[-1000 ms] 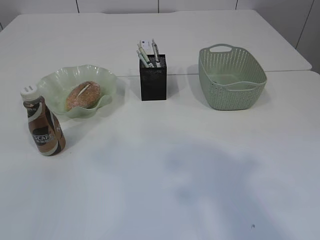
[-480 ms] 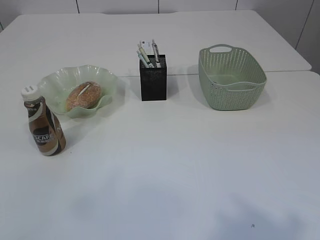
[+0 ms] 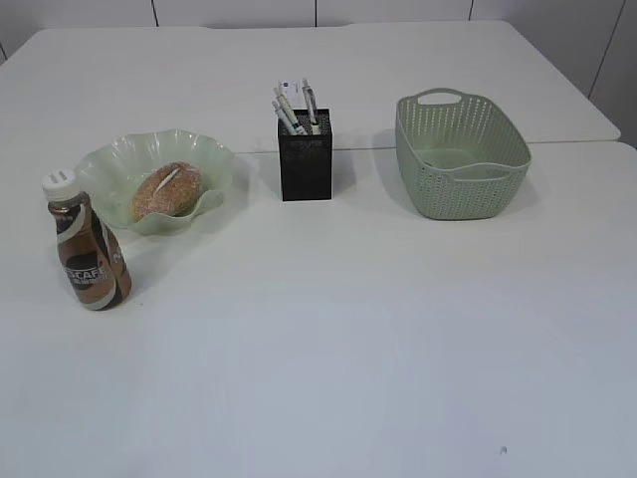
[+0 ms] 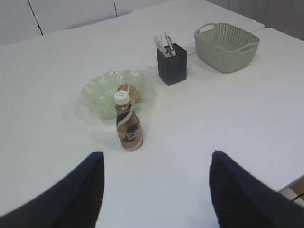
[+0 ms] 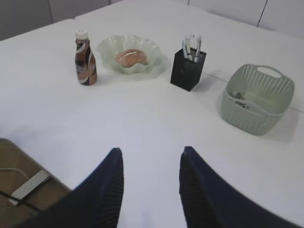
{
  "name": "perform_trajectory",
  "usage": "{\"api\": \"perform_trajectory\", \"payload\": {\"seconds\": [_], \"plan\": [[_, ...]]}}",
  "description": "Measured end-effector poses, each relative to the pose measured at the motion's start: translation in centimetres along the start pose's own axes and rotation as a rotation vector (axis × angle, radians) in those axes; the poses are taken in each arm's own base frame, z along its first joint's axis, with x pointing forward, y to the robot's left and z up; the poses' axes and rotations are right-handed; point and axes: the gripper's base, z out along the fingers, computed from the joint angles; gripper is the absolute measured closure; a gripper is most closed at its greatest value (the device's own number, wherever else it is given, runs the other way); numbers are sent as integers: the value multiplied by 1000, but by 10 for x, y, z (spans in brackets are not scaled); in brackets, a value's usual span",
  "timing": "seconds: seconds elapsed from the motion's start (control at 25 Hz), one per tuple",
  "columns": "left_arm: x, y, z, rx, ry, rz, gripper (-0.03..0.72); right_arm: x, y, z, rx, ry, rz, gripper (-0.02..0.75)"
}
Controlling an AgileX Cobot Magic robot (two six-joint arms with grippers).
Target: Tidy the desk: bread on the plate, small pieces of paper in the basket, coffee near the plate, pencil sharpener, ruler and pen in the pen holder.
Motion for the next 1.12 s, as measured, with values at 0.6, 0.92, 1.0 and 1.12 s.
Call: {"api": "perform_trajectory", "payload": {"seconds": [0.6,0.92,1.0,1.12], "plan": [[68,-15,48,-29,124,22,196,80,17,23,-85,144,7,414],[92,-14,82,-7,191,0,196,86,15,32,-80,158,15,414],[93,-14,83,-7,195,-1,196,86,15,33,-78,153,16,414],[93,-14,84,-7,195,-1,197,86,15,33,-75,154,18,414]]}}
